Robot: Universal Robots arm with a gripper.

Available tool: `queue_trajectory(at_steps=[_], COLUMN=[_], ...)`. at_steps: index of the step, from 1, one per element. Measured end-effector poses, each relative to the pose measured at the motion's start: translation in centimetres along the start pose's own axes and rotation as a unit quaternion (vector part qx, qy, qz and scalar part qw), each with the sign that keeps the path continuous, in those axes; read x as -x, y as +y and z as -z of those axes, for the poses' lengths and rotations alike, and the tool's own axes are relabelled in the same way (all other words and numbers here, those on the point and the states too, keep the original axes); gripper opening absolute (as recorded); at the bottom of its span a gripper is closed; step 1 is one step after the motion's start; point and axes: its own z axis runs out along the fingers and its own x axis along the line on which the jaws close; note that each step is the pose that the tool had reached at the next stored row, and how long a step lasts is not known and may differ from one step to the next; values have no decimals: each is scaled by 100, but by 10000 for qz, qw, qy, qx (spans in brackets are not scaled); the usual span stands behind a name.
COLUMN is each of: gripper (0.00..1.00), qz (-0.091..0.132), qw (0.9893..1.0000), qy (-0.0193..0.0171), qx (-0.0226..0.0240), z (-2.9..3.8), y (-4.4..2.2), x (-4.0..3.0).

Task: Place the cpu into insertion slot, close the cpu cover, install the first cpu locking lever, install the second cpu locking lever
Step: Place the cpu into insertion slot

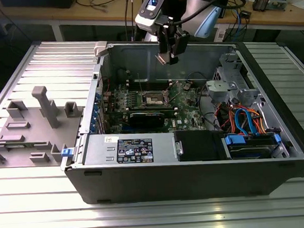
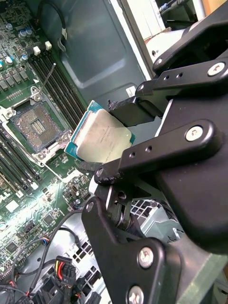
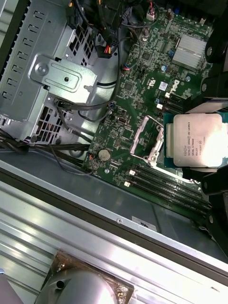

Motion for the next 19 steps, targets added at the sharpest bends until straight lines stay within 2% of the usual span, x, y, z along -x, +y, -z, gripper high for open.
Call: queue_trajectory(at_steps=[8, 10, 13, 19], gripper=[54, 54, 54, 54], qz=[-91, -205, -593, -615], qw=[10000, 9998, 9982, 9981], qy=[-8, -18, -53, -55], qx=[1, 3, 6, 7], z=[-11, -16, -26, -26], y=[-1, -1, -2, -2], x=[0, 0, 1, 0])
